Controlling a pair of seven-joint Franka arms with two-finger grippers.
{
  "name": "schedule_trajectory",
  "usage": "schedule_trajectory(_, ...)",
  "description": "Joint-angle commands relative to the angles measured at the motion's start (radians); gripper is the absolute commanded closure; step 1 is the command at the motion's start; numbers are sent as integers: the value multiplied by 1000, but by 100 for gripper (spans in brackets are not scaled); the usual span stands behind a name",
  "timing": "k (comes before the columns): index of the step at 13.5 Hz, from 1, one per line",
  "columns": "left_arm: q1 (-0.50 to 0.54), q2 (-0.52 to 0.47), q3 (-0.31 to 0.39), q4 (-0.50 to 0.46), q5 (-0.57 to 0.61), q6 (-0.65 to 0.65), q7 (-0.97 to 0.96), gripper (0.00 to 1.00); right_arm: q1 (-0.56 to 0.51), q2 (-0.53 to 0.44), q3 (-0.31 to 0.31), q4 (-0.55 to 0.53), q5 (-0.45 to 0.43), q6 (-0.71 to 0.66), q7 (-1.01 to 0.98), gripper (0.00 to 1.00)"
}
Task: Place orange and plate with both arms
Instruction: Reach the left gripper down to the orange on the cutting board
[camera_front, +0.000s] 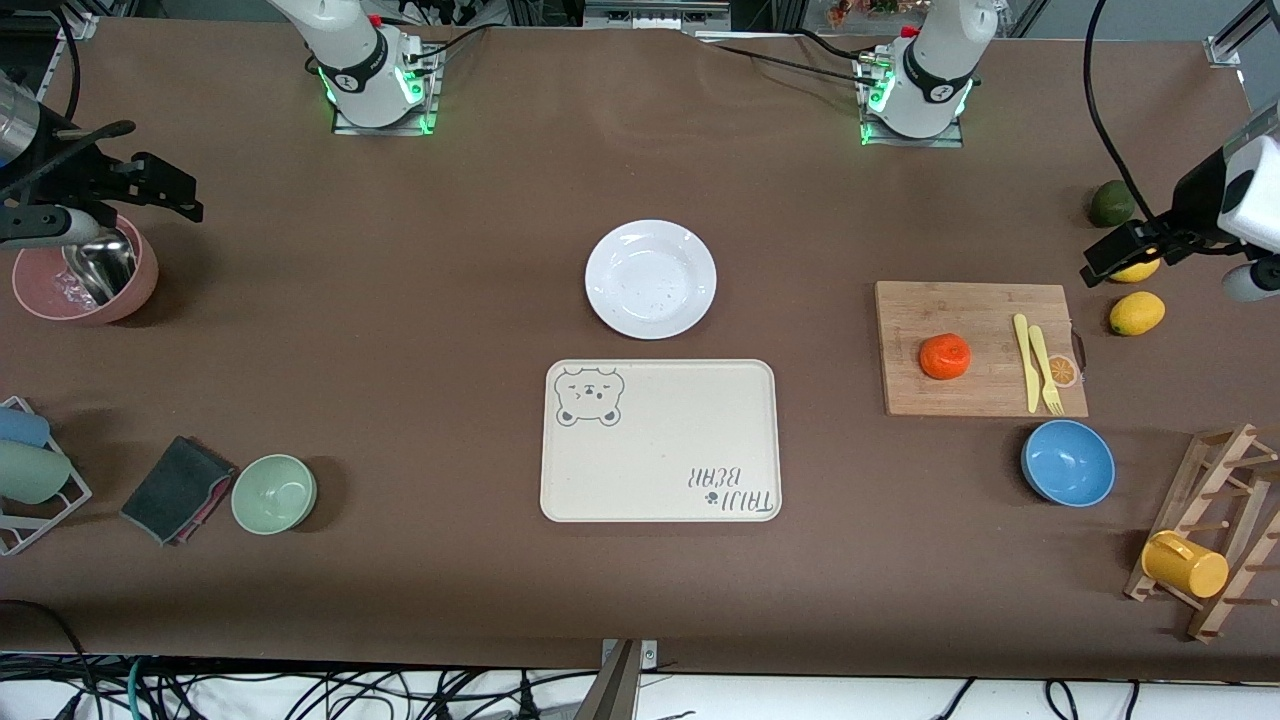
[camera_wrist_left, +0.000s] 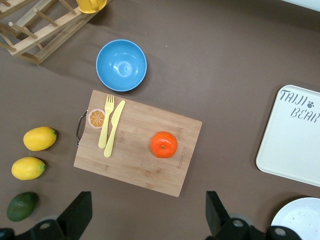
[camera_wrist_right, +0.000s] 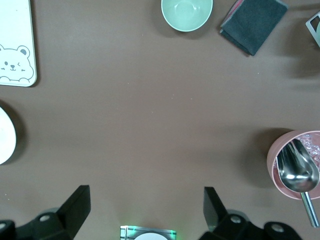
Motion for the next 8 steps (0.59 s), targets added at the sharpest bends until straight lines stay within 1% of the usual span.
schedule_trajectory(1,136,24,-158,19,26,0,0,0,-1,-2,-1,13,12,-17,-3,0)
schedule_trajectory(3,138,30,-159,15,24,2,0,0,-1,-2,-1,15,12,-16,-3,0)
schedule_trajectory(4,139,51,-159,8,24,8,0,0,-1,-2,-1,15,12,-16,-3,0)
schedule_trajectory(6,139,84,-163,-40,24,58,0,0,-1,-2,-1,13,12,-17,-3,0)
schedule_trajectory(8,142,87,-163,-88,24,97,0,0,-1,-2,-1,15,12,-16,-3,0)
